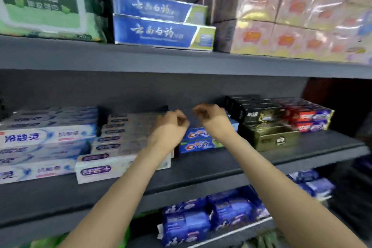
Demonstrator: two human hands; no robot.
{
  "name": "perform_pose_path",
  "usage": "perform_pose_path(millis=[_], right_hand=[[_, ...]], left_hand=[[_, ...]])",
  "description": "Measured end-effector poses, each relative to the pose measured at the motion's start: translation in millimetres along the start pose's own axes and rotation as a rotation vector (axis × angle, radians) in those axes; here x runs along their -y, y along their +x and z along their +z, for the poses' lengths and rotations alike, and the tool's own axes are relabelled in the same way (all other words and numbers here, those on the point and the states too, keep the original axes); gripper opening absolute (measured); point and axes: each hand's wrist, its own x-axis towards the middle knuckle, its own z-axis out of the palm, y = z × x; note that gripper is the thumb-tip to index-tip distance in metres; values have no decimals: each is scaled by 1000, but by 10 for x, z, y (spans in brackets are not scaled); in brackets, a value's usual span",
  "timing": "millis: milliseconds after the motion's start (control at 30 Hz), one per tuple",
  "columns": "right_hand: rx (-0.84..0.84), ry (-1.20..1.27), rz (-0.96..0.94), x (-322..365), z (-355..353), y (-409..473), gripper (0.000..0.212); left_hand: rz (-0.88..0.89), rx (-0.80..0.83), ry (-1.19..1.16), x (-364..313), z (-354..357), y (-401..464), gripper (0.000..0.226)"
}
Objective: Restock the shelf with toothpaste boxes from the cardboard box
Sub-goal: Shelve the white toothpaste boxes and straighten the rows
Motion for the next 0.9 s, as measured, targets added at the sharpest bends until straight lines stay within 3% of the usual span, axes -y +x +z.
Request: perform_pose_path(millis=[233,333,467,700,900], right_hand=[[-132,-51,72,-1496,-1097,-67,29],[-74,-161,40,-2285,-1482,-1,27],[42,-231,33,-3265,-1881,150,44],[192,-396,175,-4287,-2267,481,86],[236,-494,239,-4617,-2299,598,96]], left_hand=[[131,37,107,-1158,1347,221,21],[178,29,161,-1627,2008,352,25],[195,97,56,-2079,2808,569,35],[-126,147,-73,-2677,3568,1048,51],[-406,208,-286,-2835,3994,1339,57]])
